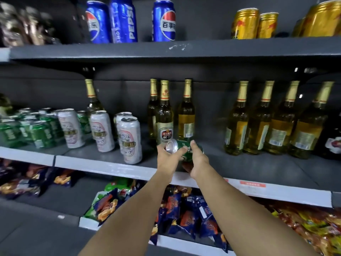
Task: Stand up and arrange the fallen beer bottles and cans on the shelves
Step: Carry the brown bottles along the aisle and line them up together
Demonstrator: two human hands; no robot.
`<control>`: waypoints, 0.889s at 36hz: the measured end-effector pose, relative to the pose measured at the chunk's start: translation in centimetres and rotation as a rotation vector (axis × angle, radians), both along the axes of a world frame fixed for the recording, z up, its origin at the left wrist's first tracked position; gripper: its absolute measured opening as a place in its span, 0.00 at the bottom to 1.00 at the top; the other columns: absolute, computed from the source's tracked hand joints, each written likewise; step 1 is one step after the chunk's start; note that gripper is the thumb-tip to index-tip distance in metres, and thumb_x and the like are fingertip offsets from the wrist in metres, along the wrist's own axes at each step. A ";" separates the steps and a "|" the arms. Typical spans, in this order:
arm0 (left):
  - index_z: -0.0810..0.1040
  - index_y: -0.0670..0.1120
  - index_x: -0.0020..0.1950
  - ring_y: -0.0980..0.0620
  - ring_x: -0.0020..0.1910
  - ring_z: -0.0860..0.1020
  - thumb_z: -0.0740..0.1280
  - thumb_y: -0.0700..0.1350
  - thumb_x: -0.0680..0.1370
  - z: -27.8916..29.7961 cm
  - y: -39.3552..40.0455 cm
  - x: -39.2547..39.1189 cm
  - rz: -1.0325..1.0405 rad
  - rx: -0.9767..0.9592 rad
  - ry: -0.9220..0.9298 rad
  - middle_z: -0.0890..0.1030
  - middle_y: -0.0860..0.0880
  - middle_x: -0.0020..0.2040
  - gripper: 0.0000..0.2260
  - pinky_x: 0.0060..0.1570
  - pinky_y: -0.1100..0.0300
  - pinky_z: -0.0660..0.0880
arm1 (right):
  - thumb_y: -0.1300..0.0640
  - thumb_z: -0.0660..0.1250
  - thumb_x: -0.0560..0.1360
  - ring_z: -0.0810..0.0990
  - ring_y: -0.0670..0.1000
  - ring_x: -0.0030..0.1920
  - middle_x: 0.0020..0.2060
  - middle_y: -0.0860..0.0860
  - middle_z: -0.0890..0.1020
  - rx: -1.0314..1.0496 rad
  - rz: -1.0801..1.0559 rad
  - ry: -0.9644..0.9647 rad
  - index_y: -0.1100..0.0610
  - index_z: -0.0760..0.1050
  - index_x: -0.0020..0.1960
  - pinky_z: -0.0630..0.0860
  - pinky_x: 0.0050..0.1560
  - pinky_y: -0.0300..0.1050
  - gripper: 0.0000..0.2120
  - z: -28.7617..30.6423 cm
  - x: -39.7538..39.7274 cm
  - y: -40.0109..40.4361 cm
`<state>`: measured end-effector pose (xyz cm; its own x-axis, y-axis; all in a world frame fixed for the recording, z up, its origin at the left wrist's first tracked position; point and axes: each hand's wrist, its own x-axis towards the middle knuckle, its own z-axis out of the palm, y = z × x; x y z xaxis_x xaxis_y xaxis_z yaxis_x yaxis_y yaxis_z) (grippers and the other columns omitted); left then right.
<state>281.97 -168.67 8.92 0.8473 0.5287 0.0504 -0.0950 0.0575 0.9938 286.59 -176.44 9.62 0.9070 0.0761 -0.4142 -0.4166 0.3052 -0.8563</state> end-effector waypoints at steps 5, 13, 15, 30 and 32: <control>0.67 0.41 0.61 0.55 0.43 0.76 0.75 0.46 0.73 0.1 4.4 -4.3 -0.074 0.054 0.104 0.76 0.46 0.51 0.24 0.39 0.63 0.75 | 0.45 0.74 0.70 0.77 0.59 0.55 0.59 0.57 0.77 -0.216 -0.111 -0.176 0.59 0.66 0.64 0.74 0.55 0.51 0.31 0.9 -3.9 3.5; 0.68 0.43 0.66 0.49 0.53 0.76 0.75 0.37 0.70 -0.4 13.5 -10.6 -0.058 0.320 0.198 0.76 0.47 0.55 0.27 0.53 0.55 0.75 | 0.46 0.75 0.69 0.75 0.58 0.63 0.67 0.53 0.72 -0.741 -0.019 -0.624 0.55 0.62 0.71 0.73 0.54 0.49 0.37 2.0 -11.3 12.8; 0.67 0.42 0.67 0.49 0.54 0.76 0.75 0.38 0.69 -0.4 15.3 -12.2 -0.012 0.431 0.164 0.76 0.47 0.56 0.29 0.54 0.56 0.74 | 0.46 0.75 0.69 0.74 0.57 0.64 0.68 0.51 0.71 -0.812 0.011 -0.715 0.53 0.61 0.72 0.73 0.54 0.49 0.38 2.0 -12.9 15.5; 0.71 0.53 0.57 0.48 0.43 0.77 0.68 0.43 0.75 -0.9 30.6 -14.9 0.347 0.447 0.109 0.80 0.52 0.44 0.13 0.38 0.57 0.72 | 0.39 0.71 0.70 0.74 0.53 0.64 0.65 0.49 0.74 -0.831 0.292 -0.951 0.52 0.61 0.70 0.74 0.55 0.48 0.36 1.0 -15.2 31.4; 0.72 0.51 0.59 0.49 0.44 0.78 0.67 0.46 0.76 -0.7 32.4 -14.4 0.391 0.413 0.097 0.80 0.52 0.45 0.12 0.40 0.56 0.73 | 0.37 0.67 0.73 0.74 0.54 0.63 0.64 0.50 0.74 -0.859 0.326 -0.969 0.52 0.62 0.69 0.74 0.54 0.49 0.32 0.5 -14.5 33.3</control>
